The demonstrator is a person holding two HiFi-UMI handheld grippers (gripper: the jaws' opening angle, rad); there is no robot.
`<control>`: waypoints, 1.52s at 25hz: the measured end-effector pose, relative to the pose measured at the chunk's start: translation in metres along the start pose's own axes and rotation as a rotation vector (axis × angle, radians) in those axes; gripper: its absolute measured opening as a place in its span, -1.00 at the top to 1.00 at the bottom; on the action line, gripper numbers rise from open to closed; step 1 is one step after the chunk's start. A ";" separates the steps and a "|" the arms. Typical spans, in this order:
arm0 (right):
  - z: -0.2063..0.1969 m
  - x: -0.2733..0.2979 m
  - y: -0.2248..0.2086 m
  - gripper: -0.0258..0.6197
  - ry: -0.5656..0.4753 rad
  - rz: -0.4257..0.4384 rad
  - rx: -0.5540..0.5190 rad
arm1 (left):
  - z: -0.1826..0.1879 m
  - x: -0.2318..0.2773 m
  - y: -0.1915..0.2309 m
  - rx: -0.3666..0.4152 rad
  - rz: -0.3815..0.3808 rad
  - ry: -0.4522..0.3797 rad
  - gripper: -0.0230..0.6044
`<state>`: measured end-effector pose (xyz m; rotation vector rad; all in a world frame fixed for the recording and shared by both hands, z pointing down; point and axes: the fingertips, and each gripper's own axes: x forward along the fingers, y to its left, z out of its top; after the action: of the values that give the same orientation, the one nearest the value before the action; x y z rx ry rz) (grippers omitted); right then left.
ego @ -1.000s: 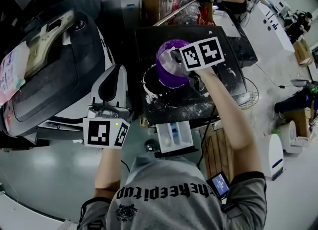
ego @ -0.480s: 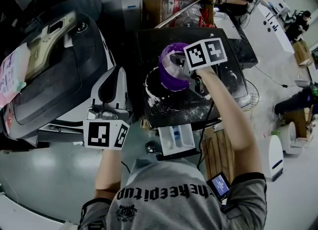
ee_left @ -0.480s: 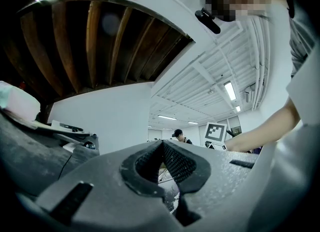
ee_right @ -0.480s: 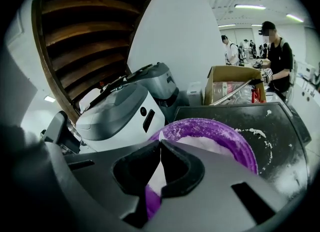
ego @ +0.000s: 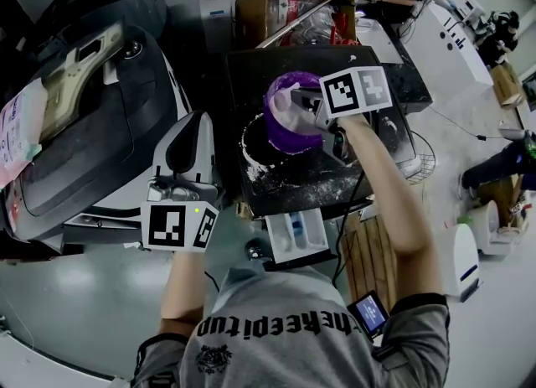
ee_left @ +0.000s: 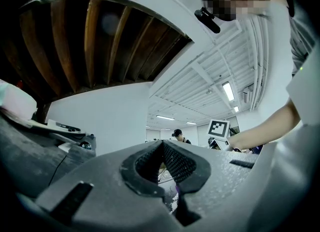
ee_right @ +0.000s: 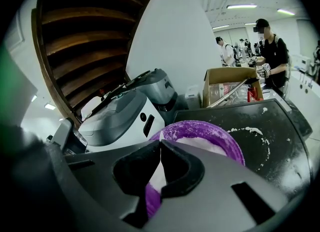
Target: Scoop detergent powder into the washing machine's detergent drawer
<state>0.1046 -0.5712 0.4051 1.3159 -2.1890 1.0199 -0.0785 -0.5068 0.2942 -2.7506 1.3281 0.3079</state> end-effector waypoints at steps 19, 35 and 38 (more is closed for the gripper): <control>-0.017 -0.078 0.010 0.91 -0.328 0.094 0.134 | 0.014 -0.004 -0.058 0.014 -0.051 -0.022 0.91; -0.063 -0.161 0.031 0.91 -0.506 0.233 0.258 | 0.041 -0.057 -0.123 0.051 -0.003 -0.049 0.91; -0.076 -0.172 0.036 0.91 -0.524 0.269 0.286 | 0.044 -0.068 -0.133 0.058 0.008 -0.047 0.91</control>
<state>0.1535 -0.4020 0.3311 1.5877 -2.7476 1.2316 -0.0225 -0.3647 0.2628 -2.6748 1.3152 0.3275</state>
